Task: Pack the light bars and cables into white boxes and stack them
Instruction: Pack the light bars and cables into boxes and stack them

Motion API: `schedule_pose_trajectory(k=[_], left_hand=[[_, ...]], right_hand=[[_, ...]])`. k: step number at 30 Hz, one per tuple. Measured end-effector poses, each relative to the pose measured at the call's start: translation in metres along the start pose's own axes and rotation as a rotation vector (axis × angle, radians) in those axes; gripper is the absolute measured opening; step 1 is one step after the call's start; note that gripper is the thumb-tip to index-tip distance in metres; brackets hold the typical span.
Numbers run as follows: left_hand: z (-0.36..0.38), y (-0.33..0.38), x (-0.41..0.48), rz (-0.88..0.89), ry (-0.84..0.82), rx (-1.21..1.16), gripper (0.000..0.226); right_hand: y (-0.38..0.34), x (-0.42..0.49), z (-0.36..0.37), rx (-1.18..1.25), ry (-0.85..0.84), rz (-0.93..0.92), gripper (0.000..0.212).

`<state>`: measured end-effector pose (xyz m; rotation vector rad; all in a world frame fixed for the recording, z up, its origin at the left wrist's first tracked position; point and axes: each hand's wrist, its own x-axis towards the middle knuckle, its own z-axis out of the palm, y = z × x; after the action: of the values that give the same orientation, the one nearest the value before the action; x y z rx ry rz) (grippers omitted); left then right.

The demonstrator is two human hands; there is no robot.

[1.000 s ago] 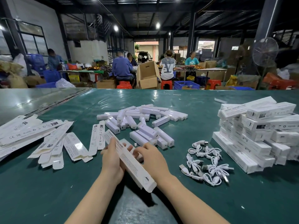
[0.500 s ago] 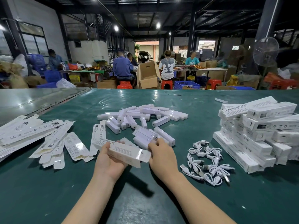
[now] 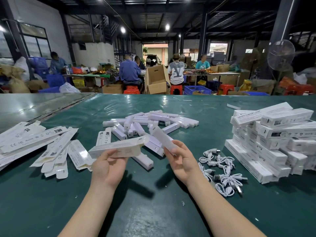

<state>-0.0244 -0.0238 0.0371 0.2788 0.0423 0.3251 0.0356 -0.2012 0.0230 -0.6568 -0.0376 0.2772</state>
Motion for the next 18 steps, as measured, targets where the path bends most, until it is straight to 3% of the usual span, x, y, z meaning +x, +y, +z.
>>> schedule_pose_trajectory(k=[3,5,7,11,18], left_hand=[[0.0,-0.003,0.001,0.029,0.026,-0.005,0.097],[0.0,-0.003,0.001,0.018,0.073,0.066,0.055],[-0.004,-0.005,0.004,0.019,0.146,0.095,0.01],[-0.002,-0.01,0.007,0.112,0.241,0.193,0.01],[-0.006,-0.012,0.006,0.197,0.388,0.271,0.014]], right_hand=[[0.001,-0.001,0.002,0.038,-0.062,0.041,0.028],[0.0,-0.003,0.003,0.058,-0.075,0.044,0.019],[-0.001,-0.005,0.005,0.105,-0.061,0.061,0.026],[-0.001,-0.003,0.003,-0.011,-0.012,0.072,0.023],[0.004,-0.002,0.003,-0.214,-0.069,0.023,0.024]])
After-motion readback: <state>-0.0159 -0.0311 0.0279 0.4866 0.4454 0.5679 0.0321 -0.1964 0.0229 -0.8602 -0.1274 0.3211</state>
